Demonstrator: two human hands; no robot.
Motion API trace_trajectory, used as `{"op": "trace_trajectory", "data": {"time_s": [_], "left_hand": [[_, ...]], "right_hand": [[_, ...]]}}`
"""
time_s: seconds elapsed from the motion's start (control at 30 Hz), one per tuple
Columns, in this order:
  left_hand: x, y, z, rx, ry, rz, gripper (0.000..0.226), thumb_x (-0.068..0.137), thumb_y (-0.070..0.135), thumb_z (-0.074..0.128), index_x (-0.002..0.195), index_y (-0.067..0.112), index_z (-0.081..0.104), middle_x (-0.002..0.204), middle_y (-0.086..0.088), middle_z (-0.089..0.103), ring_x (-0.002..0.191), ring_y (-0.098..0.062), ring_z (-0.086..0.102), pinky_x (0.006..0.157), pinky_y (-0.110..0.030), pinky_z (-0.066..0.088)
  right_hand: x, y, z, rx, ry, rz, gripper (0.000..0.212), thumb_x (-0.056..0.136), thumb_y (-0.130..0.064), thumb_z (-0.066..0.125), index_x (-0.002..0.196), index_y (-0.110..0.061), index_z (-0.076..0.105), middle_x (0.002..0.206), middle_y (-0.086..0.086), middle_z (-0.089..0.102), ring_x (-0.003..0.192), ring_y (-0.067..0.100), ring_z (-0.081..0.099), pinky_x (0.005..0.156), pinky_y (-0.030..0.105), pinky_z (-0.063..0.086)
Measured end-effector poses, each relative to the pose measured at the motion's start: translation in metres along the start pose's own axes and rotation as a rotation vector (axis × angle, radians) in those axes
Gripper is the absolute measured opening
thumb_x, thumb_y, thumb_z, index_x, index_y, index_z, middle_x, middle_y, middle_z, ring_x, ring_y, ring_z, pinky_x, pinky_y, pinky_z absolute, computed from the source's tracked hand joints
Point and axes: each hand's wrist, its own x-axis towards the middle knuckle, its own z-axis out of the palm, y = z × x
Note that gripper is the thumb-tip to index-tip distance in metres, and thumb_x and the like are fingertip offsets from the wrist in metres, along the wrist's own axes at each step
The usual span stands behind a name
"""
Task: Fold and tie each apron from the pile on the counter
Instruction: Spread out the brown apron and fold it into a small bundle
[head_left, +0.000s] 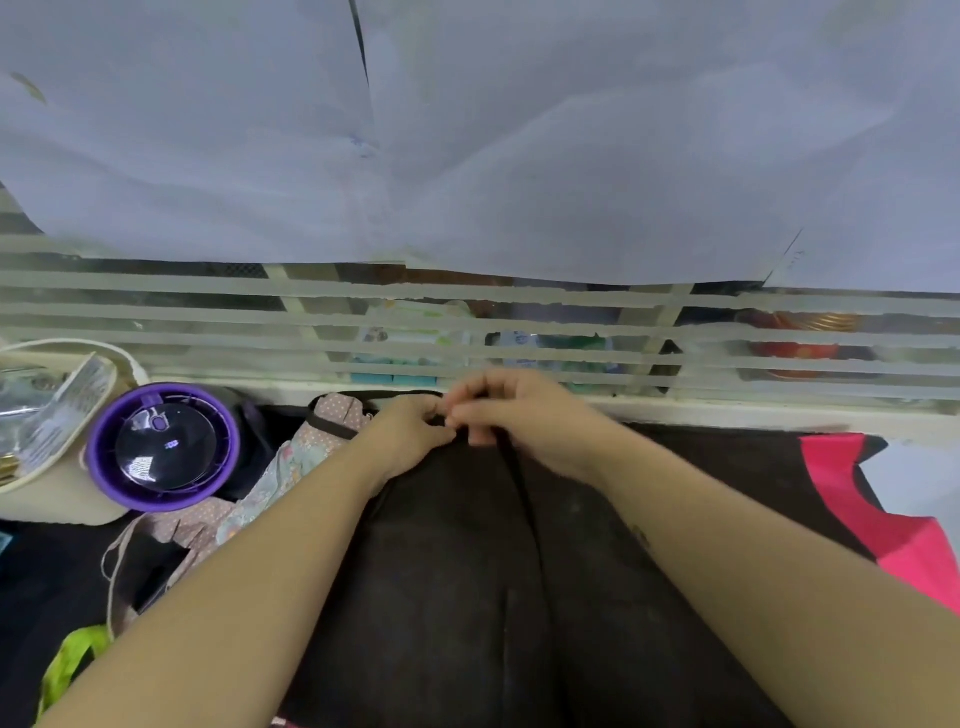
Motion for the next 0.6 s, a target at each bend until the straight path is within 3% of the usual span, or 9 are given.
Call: {"op": "trace_trajectory", "data": {"time_s": [0.13,0.2,0.3,0.43,0.53,0.6], "left_hand": [[-0.004,-0.006,-0.001,-0.101,-0.007,-0.067,0.028,0.091,0.007,0.061,0.117,0.017,0.060,0.119,-0.006,0.062,0.101,-0.015,0.060,0.076,-0.017,0.049],[-0.009,-0.005,-0.003,-0.056,0.051,-0.079,0.034,0.093,0.012,0.059,0.126,0.017,0.054,0.122,-0.004,0.056,0.107,-0.014,0.055,0.078,-0.016,0.046],[-0.016,-0.007,-0.005,-0.025,0.162,-0.075,0.035,0.096,0.016,0.055,0.131,0.015,0.050,0.130,-0.008,0.052,0.122,-0.019,0.049,0.096,-0.026,0.041],[-0.020,-0.013,-0.005,0.000,0.170,-0.062,0.038,0.099,0.017,0.050,0.137,0.012,0.045,0.134,-0.009,0.051,0.125,-0.019,0.047,0.095,-0.021,0.035],[-0.024,-0.018,-0.006,-0.043,0.167,-0.045,0.035,0.101,0.018,0.046,0.135,0.012,0.046,0.121,-0.007,0.057,0.106,-0.014,0.055,0.085,-0.017,0.039],[-0.025,-0.022,-0.006,-0.098,0.203,-0.044,0.030,0.101,0.019,0.044,0.130,0.013,0.049,0.113,-0.003,0.059,0.098,-0.012,0.057,0.084,-0.020,0.042]], "right_hand": [[0.020,-0.057,-0.005,-0.217,0.131,-0.286,0.014,0.093,-0.010,0.057,0.100,-0.020,0.062,0.091,-0.009,0.063,0.069,-0.004,0.058,0.071,0.008,0.051],[0.037,-0.073,0.000,-0.296,0.162,-0.402,0.023,0.092,0.002,0.051,0.102,-0.015,0.063,0.089,-0.008,0.064,0.076,-0.002,0.060,0.075,0.013,0.053],[0.064,-0.080,0.010,-0.514,0.179,-0.521,0.036,0.084,0.012,0.040,0.100,-0.010,0.065,0.090,-0.004,0.063,0.090,0.008,0.061,0.080,0.011,0.049],[0.083,-0.088,0.026,-0.866,0.164,-0.705,0.038,0.081,0.010,0.040,0.095,-0.012,0.068,0.094,0.000,0.063,0.091,0.015,0.053,0.081,0.030,0.047],[0.083,-0.097,0.039,-1.324,0.295,-0.828,0.033,0.084,0.003,0.045,0.096,-0.018,0.067,0.099,-0.002,0.062,0.097,0.018,0.046,0.067,0.030,0.035],[0.083,-0.090,0.044,-1.500,0.348,-0.764,0.033,0.085,0.001,0.047,0.102,-0.018,0.067,0.104,-0.001,0.061,0.099,0.021,0.052,0.063,0.030,0.031]]}}
